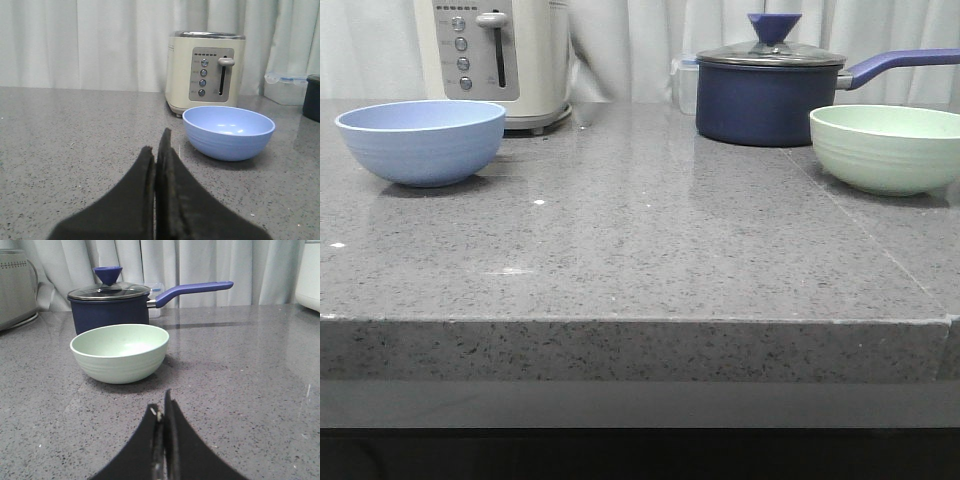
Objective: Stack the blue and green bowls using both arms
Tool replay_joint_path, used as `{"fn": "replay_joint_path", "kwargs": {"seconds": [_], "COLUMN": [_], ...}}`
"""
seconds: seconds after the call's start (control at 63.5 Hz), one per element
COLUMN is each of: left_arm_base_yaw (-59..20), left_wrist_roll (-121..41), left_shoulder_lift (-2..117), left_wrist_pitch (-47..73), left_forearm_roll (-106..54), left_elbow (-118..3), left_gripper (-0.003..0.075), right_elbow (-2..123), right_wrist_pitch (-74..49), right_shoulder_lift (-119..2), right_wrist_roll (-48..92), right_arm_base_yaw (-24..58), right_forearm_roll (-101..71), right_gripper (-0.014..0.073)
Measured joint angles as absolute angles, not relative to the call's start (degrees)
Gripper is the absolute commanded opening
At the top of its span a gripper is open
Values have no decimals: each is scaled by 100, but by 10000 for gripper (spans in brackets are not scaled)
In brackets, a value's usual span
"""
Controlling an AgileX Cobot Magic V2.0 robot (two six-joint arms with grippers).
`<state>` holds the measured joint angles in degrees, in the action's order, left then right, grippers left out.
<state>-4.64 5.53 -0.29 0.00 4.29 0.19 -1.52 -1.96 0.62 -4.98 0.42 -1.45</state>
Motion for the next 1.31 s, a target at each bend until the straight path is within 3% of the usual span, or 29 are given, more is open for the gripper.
{"fn": "replay_joint_path", "kwargs": {"seconds": [1.07,1.307], "left_arm_base_yaw": [-464,-464], "left_wrist_roll": [553,553], "left_shoulder_lift": [-29,-16], "left_wrist_pitch": [-231,613], "left_forearm_roll": [429,429], "left_elbow": [3,-1219], "left_gripper": [-20,-20], "right_elbow": [-142,958], "right_wrist_pitch": [0,-935], "right_shoulder_lift": [62,62], "right_wrist_roll": [-508,-508], "right_arm_base_yaw": [42,42], "right_forearm_roll": [-145,79], "right_gripper": [-56,-56]}}
